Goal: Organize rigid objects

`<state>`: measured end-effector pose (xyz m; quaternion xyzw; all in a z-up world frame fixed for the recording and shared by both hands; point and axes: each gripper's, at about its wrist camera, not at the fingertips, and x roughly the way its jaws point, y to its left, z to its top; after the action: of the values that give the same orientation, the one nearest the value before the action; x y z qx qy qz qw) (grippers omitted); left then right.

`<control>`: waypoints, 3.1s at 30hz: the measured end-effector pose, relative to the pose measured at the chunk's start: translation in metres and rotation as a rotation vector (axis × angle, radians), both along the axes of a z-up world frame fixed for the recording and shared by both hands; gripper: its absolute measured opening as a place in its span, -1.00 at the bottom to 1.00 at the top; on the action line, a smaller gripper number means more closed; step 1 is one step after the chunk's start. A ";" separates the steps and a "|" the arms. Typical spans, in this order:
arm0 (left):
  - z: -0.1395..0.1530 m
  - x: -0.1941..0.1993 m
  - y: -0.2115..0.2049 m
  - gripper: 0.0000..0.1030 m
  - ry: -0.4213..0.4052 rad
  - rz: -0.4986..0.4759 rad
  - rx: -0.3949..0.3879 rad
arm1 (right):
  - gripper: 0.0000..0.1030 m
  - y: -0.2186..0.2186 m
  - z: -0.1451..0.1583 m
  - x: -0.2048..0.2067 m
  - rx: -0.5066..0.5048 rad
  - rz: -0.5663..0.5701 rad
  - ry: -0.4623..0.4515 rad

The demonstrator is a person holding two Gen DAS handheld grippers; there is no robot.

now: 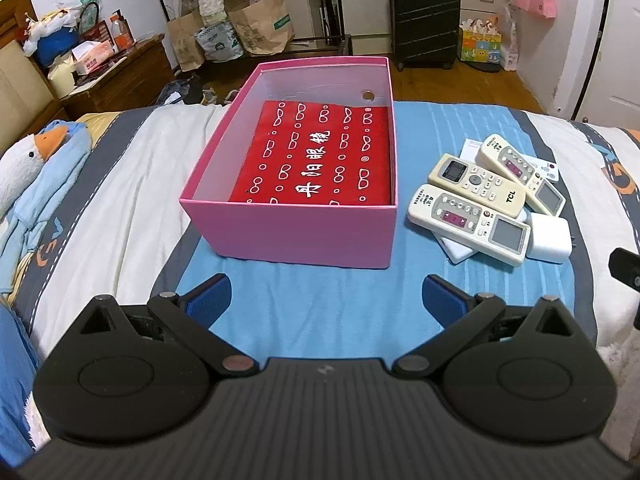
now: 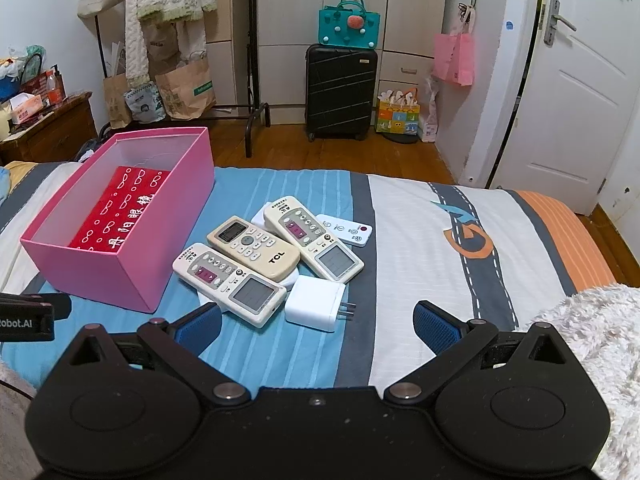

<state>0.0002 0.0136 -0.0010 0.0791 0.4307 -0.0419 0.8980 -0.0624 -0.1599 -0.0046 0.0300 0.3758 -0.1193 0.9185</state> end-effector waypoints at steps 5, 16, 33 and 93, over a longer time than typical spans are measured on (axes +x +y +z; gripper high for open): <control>0.000 0.000 0.001 1.00 -0.001 0.000 0.001 | 1.00 0.001 0.000 0.000 -0.002 0.001 0.003; 0.000 0.000 0.001 1.00 -0.002 -0.001 -0.002 | 1.00 0.001 -0.001 0.001 -0.006 0.003 0.006; 0.000 -0.003 0.004 1.00 -0.064 -0.010 -0.055 | 1.00 0.007 0.001 -0.003 -0.037 0.030 -0.082; 0.128 0.035 0.051 1.00 -0.182 -0.250 0.058 | 0.76 0.010 0.057 0.049 -0.011 0.469 -0.148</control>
<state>0.0356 0.0651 0.1267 0.1616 0.3355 -0.1334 0.9184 -0.0132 -0.1495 0.0525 -0.0544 0.3035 0.0977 0.9463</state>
